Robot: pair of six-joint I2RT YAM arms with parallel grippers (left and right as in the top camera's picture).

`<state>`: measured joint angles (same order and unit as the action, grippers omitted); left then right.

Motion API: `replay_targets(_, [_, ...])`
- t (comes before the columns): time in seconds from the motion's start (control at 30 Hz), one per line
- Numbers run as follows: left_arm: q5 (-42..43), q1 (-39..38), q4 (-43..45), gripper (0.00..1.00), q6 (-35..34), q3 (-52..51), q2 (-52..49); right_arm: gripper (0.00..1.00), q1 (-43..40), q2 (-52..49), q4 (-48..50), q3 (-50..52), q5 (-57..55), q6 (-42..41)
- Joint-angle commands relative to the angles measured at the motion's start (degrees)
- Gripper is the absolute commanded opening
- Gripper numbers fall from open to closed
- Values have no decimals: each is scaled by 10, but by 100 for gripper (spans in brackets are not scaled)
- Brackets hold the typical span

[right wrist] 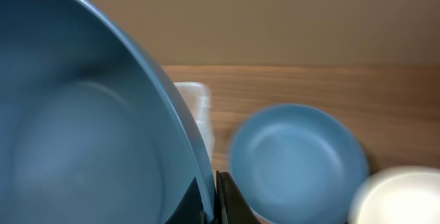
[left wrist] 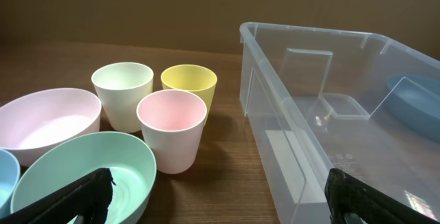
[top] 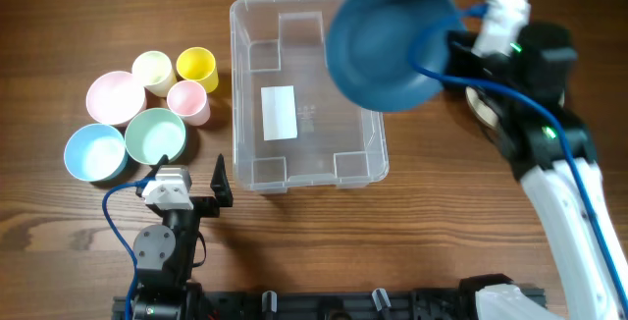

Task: Pack container
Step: 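Lift the teal plate with the right gripper and lower it into the bin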

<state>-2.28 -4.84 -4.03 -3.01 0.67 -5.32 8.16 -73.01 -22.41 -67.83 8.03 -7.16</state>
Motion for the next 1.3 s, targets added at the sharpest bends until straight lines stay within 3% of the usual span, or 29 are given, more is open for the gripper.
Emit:
replay_targets(0.0, [-8,2,2,100,11,-3,1,4,78,-77,1,-89,-50,14])
replay_targets(0.43, [-8,2,2,100,11,-3,1,4,210,-238,109,-119,-157,27])
replay_targets(1.27, [-8,2,2,100,11,-3,1,4,216,-404,144,-119,-235,43])
